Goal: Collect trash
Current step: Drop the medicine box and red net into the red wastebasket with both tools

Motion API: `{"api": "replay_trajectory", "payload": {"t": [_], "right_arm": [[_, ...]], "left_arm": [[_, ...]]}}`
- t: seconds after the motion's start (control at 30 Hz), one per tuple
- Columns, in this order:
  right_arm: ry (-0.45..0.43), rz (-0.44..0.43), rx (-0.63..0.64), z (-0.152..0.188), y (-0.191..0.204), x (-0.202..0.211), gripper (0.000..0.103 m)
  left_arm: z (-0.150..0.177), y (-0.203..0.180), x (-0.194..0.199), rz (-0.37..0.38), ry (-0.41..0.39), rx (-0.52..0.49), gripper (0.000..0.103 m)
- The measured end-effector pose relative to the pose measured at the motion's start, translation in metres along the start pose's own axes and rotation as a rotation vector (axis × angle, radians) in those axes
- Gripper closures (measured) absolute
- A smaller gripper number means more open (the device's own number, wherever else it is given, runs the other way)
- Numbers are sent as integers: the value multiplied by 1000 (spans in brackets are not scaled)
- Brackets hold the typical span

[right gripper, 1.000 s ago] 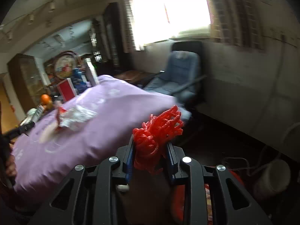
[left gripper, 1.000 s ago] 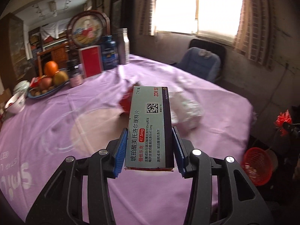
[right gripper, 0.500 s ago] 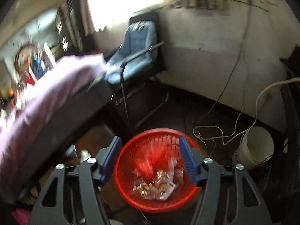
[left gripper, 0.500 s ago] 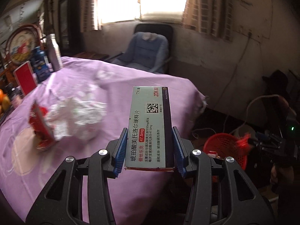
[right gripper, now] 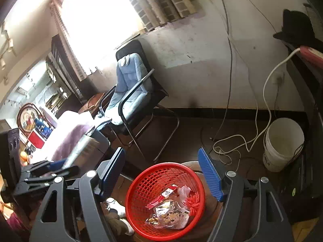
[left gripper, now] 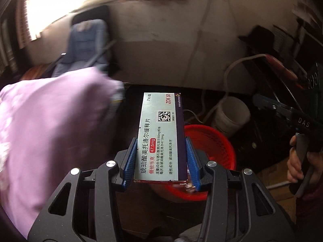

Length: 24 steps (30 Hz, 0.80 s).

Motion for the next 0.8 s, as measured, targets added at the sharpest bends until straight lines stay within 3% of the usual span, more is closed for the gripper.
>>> {"api": "replay_trajectory", "payload": {"t": [0.1,0.17,0.23,0.37,0.63,0.8], "right_arm": [[-4,6,-7,-1,-6,1,30],[-1,0,-11,0,-5,1,30],[1,-11,-11,1,-4,1,30],[5,-34,8,4,10,-1,29],[-16,-58,97,4,56,5,7],[-27,-79,214,10,100,12,6]], "left_arm": [[-6,-25,-12,54,20,-28,54],[-10,-31,-13,40,12,-35,25],[-14,-29,-5,24,-15,-20,14],[-14,-6,14,-25,-29,3,14],[-14,68,60,-171,-69,94,10],[-8,117,99,-277,-110,149,8]]}}
Point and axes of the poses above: each gripper's, at about its wrist camera, not at the fingertips, and x roughly against the way its jaws point, y to its left, z to its underside, the point moved 9 cm from there along -x, roughly the way its jaws point, and after that the axes turned 6 degrees about -y, right-handed, at the moved point
